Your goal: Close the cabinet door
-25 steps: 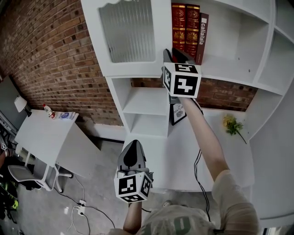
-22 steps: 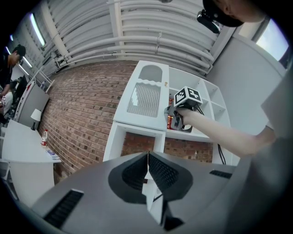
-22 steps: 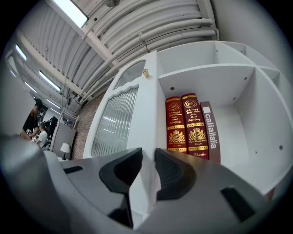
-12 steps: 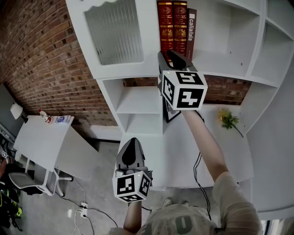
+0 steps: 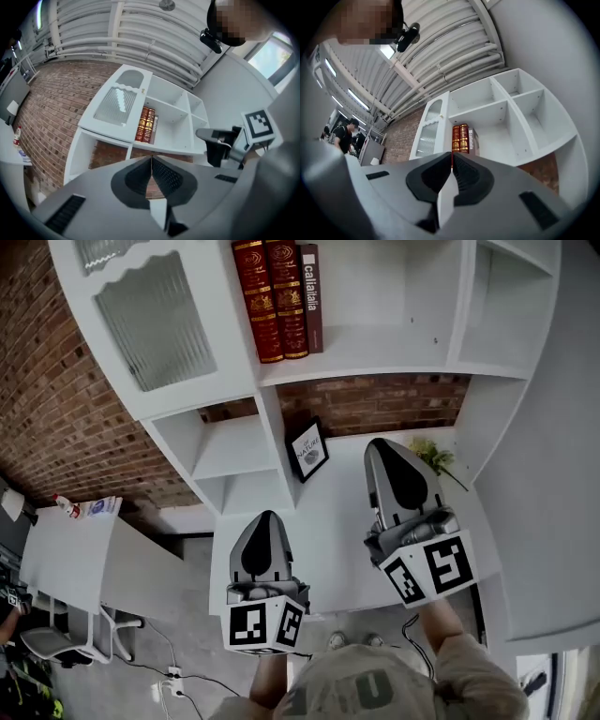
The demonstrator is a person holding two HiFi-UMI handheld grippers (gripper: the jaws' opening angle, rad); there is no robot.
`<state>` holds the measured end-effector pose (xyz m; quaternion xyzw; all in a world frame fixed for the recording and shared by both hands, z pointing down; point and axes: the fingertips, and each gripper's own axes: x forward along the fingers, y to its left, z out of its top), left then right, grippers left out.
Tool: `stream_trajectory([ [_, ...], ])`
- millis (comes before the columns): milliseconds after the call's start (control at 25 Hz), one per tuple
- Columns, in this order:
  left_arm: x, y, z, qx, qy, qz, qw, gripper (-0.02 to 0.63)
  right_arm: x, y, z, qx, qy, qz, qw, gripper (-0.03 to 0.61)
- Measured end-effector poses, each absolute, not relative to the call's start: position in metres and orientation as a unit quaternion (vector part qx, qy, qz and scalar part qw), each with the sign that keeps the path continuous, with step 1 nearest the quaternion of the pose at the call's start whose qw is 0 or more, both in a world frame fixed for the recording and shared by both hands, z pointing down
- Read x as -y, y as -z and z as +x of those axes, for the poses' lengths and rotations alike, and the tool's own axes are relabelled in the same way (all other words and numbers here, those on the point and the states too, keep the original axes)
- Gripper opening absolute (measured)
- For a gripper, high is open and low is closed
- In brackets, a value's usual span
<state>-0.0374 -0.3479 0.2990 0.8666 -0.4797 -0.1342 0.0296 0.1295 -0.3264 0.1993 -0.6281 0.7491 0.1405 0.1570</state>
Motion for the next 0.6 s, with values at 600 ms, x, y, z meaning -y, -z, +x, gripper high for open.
stream_trajectory([
  [600,0.304,-0.307,0.077,0.41,0.114,0.905,0.022,0.015,0.257,-0.316,0.206,-0.729,-0.048,-0.676,0.101,0.017],
])
